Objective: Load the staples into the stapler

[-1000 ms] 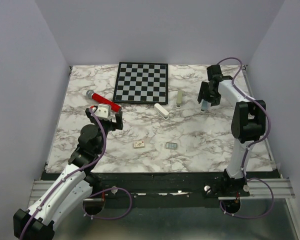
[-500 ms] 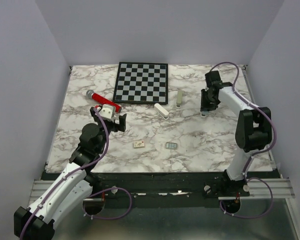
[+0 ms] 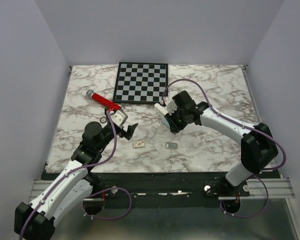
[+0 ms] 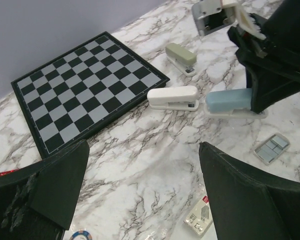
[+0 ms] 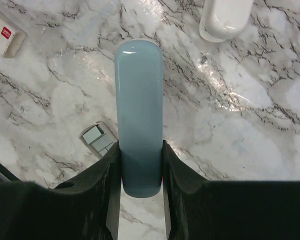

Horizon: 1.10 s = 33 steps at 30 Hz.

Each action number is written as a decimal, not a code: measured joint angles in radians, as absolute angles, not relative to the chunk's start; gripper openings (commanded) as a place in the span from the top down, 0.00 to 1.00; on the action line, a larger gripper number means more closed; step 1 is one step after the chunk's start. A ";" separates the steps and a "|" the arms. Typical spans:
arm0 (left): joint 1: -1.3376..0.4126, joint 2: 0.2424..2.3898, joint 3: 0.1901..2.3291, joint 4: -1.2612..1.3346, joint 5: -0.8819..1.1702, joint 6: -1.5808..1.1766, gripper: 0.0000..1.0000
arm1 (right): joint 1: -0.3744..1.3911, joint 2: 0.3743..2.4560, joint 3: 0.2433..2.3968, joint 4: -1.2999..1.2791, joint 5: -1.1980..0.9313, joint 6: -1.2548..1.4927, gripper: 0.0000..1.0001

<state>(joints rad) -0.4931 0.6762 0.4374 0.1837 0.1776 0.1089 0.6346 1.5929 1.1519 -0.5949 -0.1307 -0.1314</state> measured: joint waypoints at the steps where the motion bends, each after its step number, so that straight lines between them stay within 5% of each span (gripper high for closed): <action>1: -0.493 0.676 0.437 0.184 0.196 0.118 0.01 | 0.636 1.599 1.152 -0.585 -0.154 -0.168 0.81; 10: -0.502 0.697 0.452 0.075 0.369 0.229 0.01 | 0.651 1.776 1.206 -0.562 -0.266 -0.412 0.73; 15: -0.506 0.734 0.484 -0.013 0.418 0.274 0.01 | 0.660 1.830 1.240 -0.566 -0.294 -0.467 0.37; 21: -0.519 0.836 0.544 -0.064 0.450 0.317 0.01 | 0.660 1.800 1.241 -0.551 -0.294 -0.437 0.09; 26: -0.527 0.959 0.623 -0.089 0.472 0.377 0.01 | 0.620 1.606 1.184 -0.511 -0.239 -0.286 0.00; 33: -0.611 1.275 0.820 -0.107 0.491 0.478 0.04 | 0.458 1.114 0.929 -0.400 -0.023 0.107 0.00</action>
<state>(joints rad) -0.6113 1.2747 0.8204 -0.1070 0.4908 0.4782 0.4583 1.1141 0.9287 -0.4004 -0.0227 0.1070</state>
